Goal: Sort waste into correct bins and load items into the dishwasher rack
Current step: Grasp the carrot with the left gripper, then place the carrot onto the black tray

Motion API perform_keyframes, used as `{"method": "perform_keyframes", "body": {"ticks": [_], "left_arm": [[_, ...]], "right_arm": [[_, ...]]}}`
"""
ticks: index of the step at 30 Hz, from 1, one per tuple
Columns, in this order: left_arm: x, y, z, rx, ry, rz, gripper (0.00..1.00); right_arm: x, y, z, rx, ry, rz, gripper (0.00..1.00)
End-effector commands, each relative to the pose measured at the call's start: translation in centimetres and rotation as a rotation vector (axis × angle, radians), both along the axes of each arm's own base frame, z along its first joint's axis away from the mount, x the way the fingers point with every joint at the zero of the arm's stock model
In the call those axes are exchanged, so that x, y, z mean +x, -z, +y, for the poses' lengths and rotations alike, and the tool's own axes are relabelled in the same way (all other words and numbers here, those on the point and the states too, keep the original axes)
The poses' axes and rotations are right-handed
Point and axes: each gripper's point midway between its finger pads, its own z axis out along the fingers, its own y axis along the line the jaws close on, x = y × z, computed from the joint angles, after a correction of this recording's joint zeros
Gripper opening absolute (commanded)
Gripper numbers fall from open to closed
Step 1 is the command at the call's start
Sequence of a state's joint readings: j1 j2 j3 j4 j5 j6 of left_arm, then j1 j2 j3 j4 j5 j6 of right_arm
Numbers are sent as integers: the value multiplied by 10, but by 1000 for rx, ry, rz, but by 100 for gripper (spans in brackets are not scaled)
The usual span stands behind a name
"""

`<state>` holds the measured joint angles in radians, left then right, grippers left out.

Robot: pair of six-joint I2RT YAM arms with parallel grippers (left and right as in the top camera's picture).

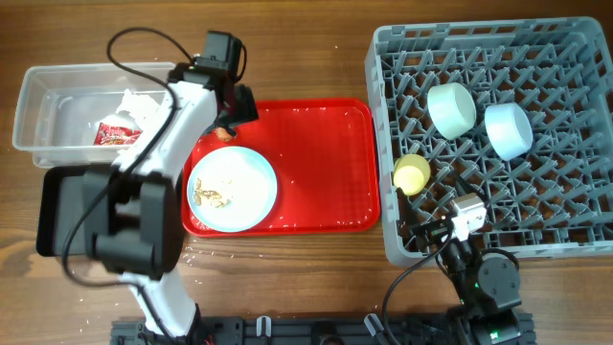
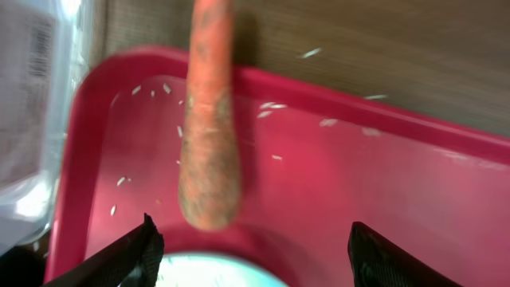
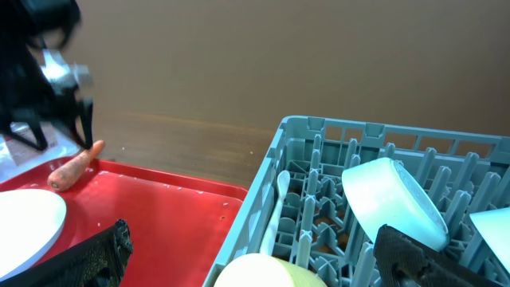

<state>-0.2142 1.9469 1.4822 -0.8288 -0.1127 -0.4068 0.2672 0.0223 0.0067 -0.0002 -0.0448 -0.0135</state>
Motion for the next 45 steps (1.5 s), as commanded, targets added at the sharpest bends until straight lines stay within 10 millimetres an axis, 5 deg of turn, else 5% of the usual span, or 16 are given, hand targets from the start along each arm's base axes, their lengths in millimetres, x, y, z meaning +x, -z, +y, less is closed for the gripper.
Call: {"method": "perform_keyframes", "body": {"ticks": [1,5,9,12,15,19,22,24,29,32,39,40,42,45], "left_arm": [[-1,40,23,79,-63,69,75],[-5,66,20,56,-59,126,62],[6,54,19,37,-60,76,45],[33,8,21,12,-76,-45,44],[49,-65,26,-16,-95,-185,40],[23,-143,31,-34,-98,-278,35],[14,-167,31,-49,-94,-324,58],[12,-155,25,-53,-81,-291,61],[11,-43,24,-7,-77,-67,70],[11,5,22,1,-73,30,72],[8,58,10,-45,-25,138,74],[8,61,10,-44,-25,143,69],[11,63,9,-46,-25,131,31],[16,48,12,-52,-32,100,18]], "right_arm": [[0,0,2,-9,-13,-3,100],[0,0,2,-9,-13,-3,100],[0,0,2,-9,-13,-3,100],[0,0,2,-9,-13,-3,100],[0,0,2,-9,-13,-3,100],[0,0,2,-9,-13,-3,100],[0,0,2,-9,-13,-3,100],[0,0,2,-10,-13,-3,100],[0,0,2,-9,-13,-3,100],[0,0,2,-9,-13,-3,100],[0,0,2,-9,-13,-3,100],[0,0,2,-9,-13,-3,100],[0,0,2,-9,-13,-3,100],[0,0,2,-9,-13,-3,100]]}}
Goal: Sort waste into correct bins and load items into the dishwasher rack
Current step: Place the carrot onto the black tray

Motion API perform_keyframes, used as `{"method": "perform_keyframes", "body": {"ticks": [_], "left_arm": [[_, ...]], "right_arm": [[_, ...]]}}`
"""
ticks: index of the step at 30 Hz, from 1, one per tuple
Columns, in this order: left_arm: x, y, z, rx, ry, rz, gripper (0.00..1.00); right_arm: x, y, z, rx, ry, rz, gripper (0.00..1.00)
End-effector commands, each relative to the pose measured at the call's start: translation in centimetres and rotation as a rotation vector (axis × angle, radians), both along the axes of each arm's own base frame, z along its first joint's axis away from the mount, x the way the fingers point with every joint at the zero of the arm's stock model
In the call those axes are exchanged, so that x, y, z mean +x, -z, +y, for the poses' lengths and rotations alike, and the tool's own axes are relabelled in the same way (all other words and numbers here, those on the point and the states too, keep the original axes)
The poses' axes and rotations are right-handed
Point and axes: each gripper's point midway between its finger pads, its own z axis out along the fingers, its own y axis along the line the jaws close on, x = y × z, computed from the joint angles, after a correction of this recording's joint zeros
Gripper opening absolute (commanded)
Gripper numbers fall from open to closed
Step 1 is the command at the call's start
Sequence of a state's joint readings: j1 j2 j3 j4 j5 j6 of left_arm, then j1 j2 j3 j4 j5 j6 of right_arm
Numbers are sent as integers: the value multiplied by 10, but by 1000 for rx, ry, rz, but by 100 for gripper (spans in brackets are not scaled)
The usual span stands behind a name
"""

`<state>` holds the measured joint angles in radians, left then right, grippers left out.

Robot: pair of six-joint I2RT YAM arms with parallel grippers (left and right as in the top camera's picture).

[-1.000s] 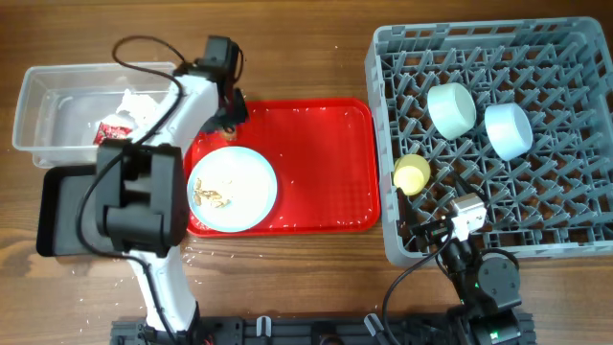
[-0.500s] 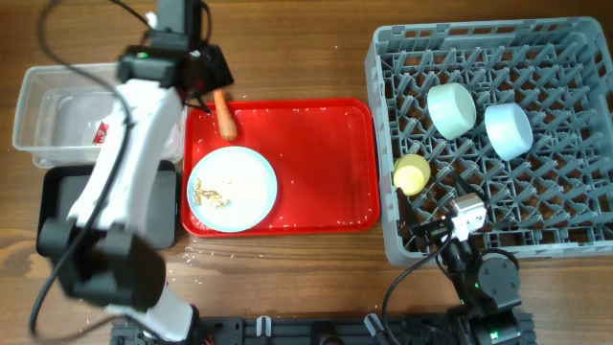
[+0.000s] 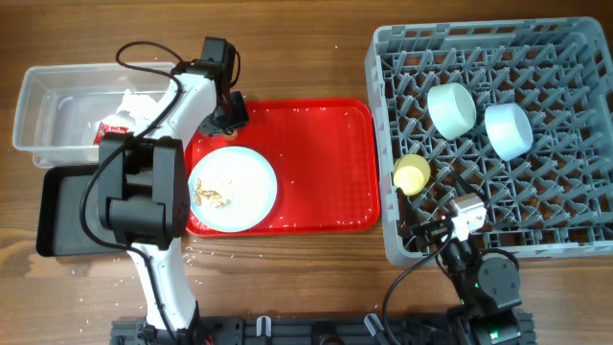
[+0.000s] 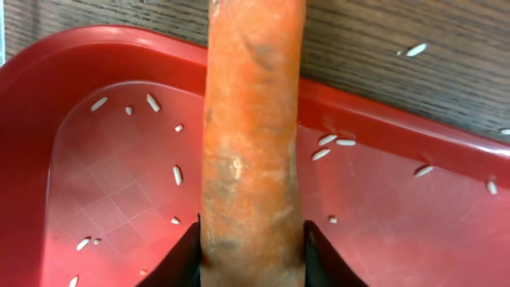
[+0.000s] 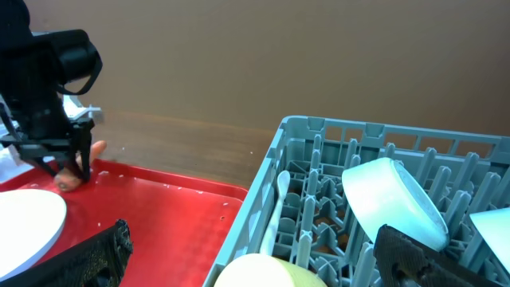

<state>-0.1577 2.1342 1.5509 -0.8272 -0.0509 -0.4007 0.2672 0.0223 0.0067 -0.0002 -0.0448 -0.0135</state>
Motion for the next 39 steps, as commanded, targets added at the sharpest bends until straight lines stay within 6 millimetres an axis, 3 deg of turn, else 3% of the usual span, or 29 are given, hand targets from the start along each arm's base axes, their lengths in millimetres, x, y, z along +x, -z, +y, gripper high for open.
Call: {"method": "perform_keyframes", "body": {"ticks": [1,4,6,9,12,15,16,17,21,24,26,27,28,34,36,39], "left_arm": [[8,-19,1,-18,-2,-39,15],[17,-71,10,-29,-28,-116,12],[14,-127,18,-39,-46,-191,12],[-19,-189,30,-43,-66,-247,12],[-66,-218,58,26,-170,-212,12],[-119,-216,110,204,-387,-81,4],[-146,-196,135,257,-535,17,4],[-163,-164,151,267,-626,94,4],[-199,-82,163,148,-791,221,4],[-215,-47,160,-7,-894,268,5],[-219,-44,162,-76,-949,278,39],[-219,-46,160,-120,-969,278,51],[-217,-48,157,-171,-987,277,56],[-195,-90,144,-273,-951,130,68],[-184,-105,125,-302,-860,59,68],[-162,-117,76,-257,-535,-23,65]], "right_arm": [[0,0,2,-9,-13,-3,100],[0,0,2,-9,-13,-3,100],[0,0,2,-9,-13,-3,100],[0,0,2,-10,-13,-3,100],[0,0,2,-9,-13,-3,100],[0,0,2,-10,-13,-3,100],[0,0,2,-9,-13,-3,100],[0,0,2,-10,-13,-3,100],[0,0,2,-10,-13,-3,100],[0,0,2,-10,-13,-3,100],[0,0,2,-9,-13,-3,100],[0,0,2,-10,-13,-3,100],[0,0,2,-10,-13,-3,100],[0,0,2,-9,-13,-3,100],[0,0,2,-10,-13,-3,100],[0,0,2,-10,-13,-3,100]]}}
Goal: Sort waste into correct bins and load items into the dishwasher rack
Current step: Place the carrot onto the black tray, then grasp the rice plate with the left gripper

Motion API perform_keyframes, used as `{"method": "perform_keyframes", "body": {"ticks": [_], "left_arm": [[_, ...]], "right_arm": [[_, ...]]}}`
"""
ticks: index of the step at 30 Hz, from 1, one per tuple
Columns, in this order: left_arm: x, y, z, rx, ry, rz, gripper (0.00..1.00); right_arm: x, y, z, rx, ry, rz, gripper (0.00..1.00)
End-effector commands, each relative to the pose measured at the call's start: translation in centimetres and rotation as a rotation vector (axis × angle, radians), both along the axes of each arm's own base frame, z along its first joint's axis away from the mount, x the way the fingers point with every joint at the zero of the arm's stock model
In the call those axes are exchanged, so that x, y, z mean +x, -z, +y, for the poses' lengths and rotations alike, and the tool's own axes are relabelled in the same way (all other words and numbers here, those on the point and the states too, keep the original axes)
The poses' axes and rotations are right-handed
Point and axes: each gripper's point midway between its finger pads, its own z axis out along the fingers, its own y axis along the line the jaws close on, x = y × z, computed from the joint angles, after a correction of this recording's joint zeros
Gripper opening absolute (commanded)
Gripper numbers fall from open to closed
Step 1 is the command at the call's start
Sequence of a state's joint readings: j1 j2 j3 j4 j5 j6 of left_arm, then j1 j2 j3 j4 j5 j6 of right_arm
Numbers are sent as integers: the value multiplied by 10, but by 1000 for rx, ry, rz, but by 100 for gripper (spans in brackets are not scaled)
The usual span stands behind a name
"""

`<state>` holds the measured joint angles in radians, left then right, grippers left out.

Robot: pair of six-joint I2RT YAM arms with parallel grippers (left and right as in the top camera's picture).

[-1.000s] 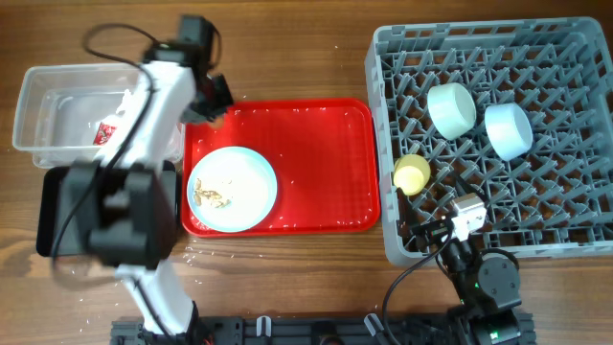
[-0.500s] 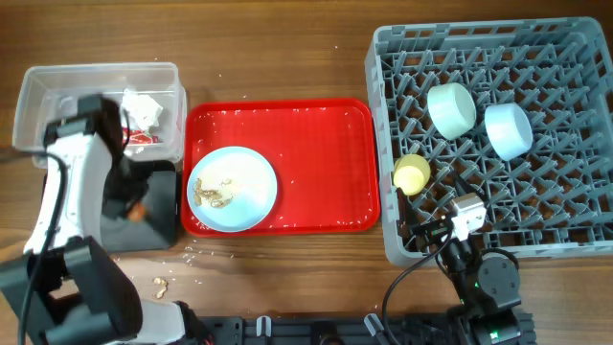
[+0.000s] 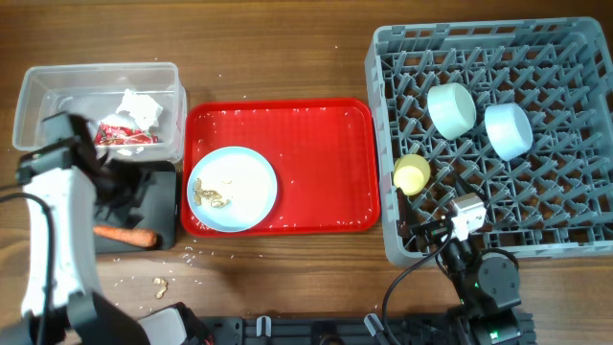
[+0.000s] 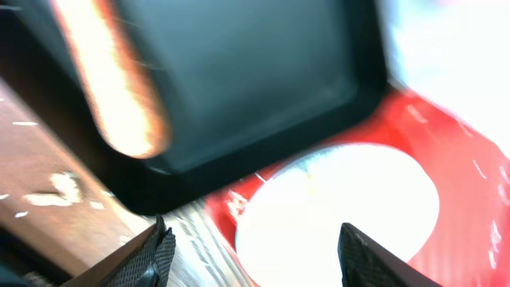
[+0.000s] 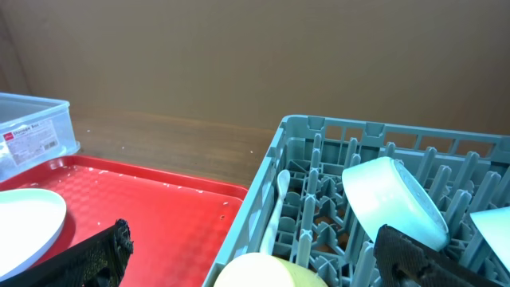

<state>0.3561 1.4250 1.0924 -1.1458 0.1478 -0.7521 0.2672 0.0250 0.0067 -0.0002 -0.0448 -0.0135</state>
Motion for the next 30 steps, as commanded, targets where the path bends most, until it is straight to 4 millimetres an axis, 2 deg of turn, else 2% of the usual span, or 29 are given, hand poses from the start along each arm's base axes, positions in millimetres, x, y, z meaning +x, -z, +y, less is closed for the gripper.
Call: {"method": "perform_keyframes", "body": {"ticks": [1,3,5,8,9,10,12,13,16,20,23,26,28,30], "left_arm": [[29,-18,-65,52,388,-136,64],[40,-13,-105,108,646,-173,61],[45,6,-154,208,901,-160,57],[41,35,-187,343,1064,-93,50],[39,48,-201,380,1123,-74,45],[39,57,-209,398,1155,-66,36],[39,73,-214,439,1173,-37,28],[40,93,-208,475,1133,21,25],[40,109,-208,467,1136,48,24],[36,117,-218,401,1160,51,20],[32,118,-225,370,1170,49,4],[28,104,-213,412,1167,91,4],[30,84,-212,423,1165,87,4],[33,53,-214,424,1165,63,4]], "right_arm": [[-1,0,2,-8,-13,-6,100],[-1,0,2,-9,-12,-6,100],[-1,0,2,-9,-13,-5,100],[-1,0,2,-9,-13,-5,100],[-1,0,2,-9,-13,-5,100],[-1,0,2,-8,-13,-6,100],[-1,0,2,-8,-13,-6,100],[-1,0,2,-9,-13,-6,100],[-1,0,2,-9,-13,-5,100],[-1,0,2,-8,-13,-6,100],[-1,0,2,-8,-13,-5,100],[-1,0,2,-9,-13,-6,100],[-1,0,2,-8,-13,-6,100],[-1,0,2,-9,-13,-5,100]]}}
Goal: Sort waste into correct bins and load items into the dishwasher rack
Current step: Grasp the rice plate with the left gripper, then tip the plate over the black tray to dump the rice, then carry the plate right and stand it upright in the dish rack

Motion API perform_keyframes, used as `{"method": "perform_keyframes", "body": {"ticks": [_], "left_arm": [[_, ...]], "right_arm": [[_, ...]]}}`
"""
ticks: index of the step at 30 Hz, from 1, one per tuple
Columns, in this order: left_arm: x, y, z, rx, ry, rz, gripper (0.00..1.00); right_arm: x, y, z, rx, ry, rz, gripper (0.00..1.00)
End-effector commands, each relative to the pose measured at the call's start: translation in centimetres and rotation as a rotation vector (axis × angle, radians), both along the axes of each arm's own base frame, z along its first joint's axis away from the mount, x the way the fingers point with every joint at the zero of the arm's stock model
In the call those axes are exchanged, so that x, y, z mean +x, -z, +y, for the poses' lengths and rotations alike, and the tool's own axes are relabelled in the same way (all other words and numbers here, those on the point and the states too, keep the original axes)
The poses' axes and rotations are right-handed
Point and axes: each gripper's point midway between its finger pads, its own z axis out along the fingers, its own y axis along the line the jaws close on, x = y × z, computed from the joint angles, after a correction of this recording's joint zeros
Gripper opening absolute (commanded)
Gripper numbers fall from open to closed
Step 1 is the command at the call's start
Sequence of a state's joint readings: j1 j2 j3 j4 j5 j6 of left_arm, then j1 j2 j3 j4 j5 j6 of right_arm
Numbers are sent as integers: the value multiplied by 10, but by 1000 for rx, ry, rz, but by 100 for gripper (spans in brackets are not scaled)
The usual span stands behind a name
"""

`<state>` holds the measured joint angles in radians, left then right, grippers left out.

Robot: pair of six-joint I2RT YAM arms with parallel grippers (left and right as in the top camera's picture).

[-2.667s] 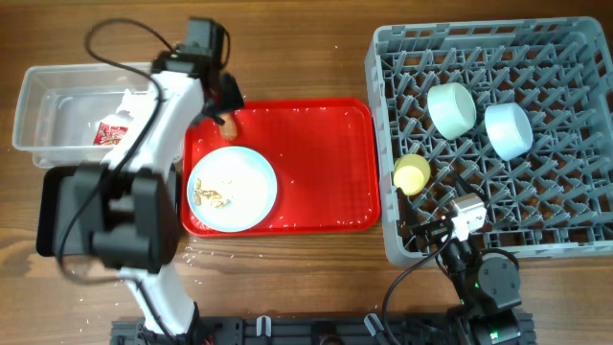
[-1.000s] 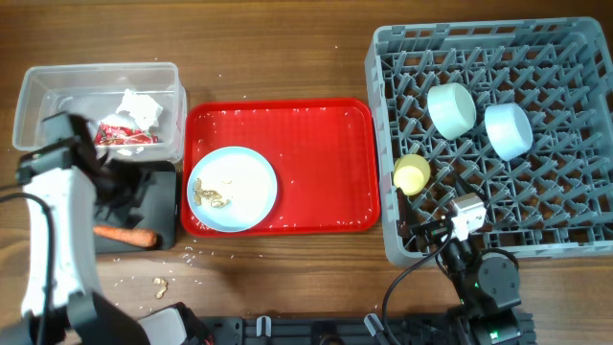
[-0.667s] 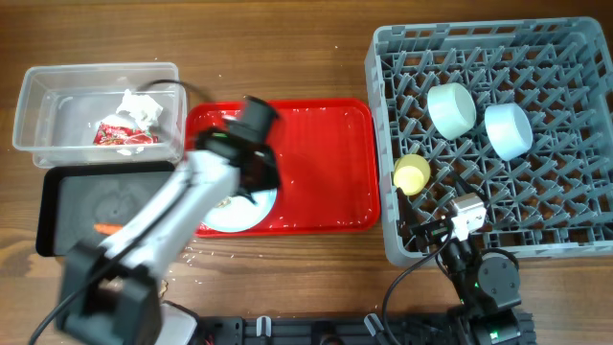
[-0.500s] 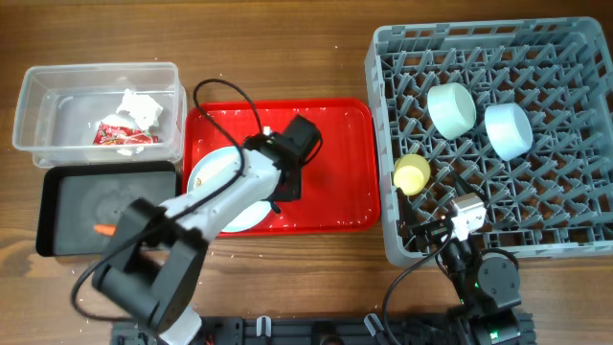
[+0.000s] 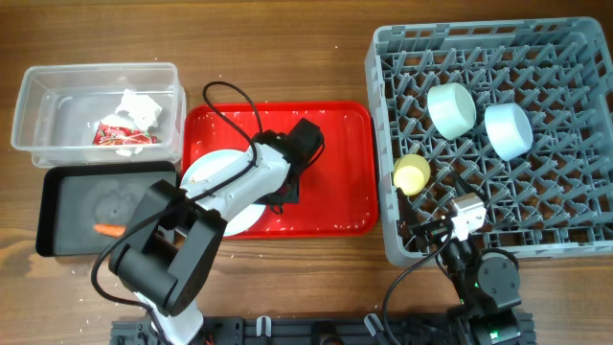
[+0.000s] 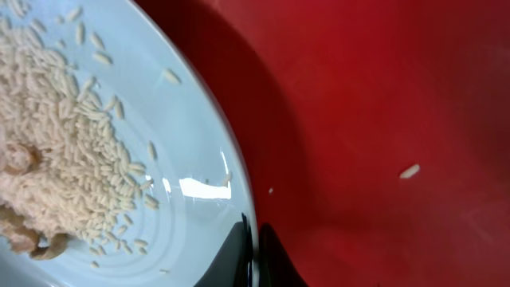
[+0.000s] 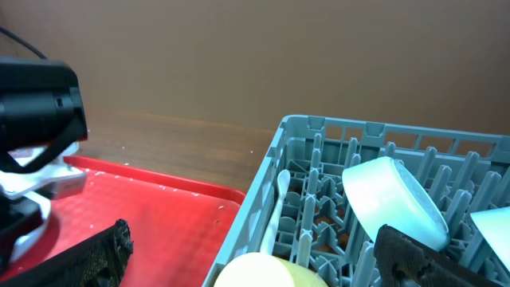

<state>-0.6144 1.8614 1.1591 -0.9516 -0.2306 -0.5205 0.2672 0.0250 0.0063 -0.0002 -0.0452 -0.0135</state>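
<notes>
A pale blue plate [image 6: 96, 159] with rice and food scraps lies on the red tray [image 5: 335, 163]. My left gripper [image 6: 255, 243] is shut on its right rim; from overhead the gripper [image 5: 286, 189] sits mid-tray and the arm covers much of the plate [image 5: 204, 171]. An orange carrot [image 5: 108, 229] lies in the black bin [image 5: 67, 206]. The grey dishwasher rack [image 5: 536, 192] holds two pale bowls [image 5: 451, 108] and a yellow cup [image 5: 412, 173]. My right gripper [image 7: 255, 267] is open at the rack's near left corner, holding nothing.
A clear bin [image 5: 96, 69] with wrappers [image 5: 120, 132] stands at the far left, behind the black bin. Rice grains are scattered on the tray [image 6: 382, 119]. The left arm's cable loops over the tray's far side.
My left gripper was open over the black bin at the left. It is now at the plate's right edge on the tray, shut on the rim. The right arm has not moved.
My left gripper stood open over the carrot at the tray's far left corner, then was shut on it. Later the carrot lay in the black bin with the gripper open above. Now the gripper grips the plate's rim.
</notes>
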Motion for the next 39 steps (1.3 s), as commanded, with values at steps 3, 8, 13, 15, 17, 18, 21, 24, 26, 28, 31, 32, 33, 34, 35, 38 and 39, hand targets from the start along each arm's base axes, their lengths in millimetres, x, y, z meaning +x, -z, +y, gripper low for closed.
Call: {"method": "perform_keyframes", "body": {"ticks": [3,8,13,15,17,18,21,24,26,28,31,32,33,34,35,38,39], "left_arm": [[16,-88,-6,-67,-19,-107,4],[10,-120,12,-149,-93,-123,4],[-2,-131,63,-138,-214,-57,4],[-4,-130,72,-185,-206,-10,4],[0,-129,85,-261,-207,19,4],[2,-129,92,-300,-211,24,4],[11,-134,102,-465,-198,17,4],[18,-153,107,-739,-192,-42,4],[19,-174,114,-881,-177,-119,4],[15,-195,129,-975,-191,-207,4],[5,-212,158,-1023,-249,-314,4],[2,-215,166,-1035,-271,-338,4],[0,-218,174,-1062,-299,-372,4],[-1,-219,183,-1099,-334,-416,4],[-3,-218,189,-1128,-361,-443,4],[-10,-218,202,-1242,-392,-570,4],[-13,-220,205,-1262,-390,-603,4]], "right_arm": [[-1,0,2,-8,-12,-5,100],[-1,0,2,-8,-12,-6,100],[-1,0,2,-8,-12,-6,100],[-1,-1,2,-8,-12,-6,100],[-1,-1,2,-8,-12,-6,100],[-1,0,2,-9,-12,-6,100],[-1,0,2,-8,-12,-6,100],[-1,0,2,-8,-12,-6,100],[-1,0,2,-8,-12,-6,100],[-1,-1,2,-9,-12,-6,100],[-1,-1,2,-9,-12,-6,100],[-1,0,2,-8,-12,-5,100],[-1,-1,2,-9,-12,-6,100],[-1,-1,2,-8,-12,-6,100],[-1,0,2,-8,-12,-6,100],[-1,0,2,-9,-12,-6,100],[-1,-1,2,-8,-12,-6,100]]}}
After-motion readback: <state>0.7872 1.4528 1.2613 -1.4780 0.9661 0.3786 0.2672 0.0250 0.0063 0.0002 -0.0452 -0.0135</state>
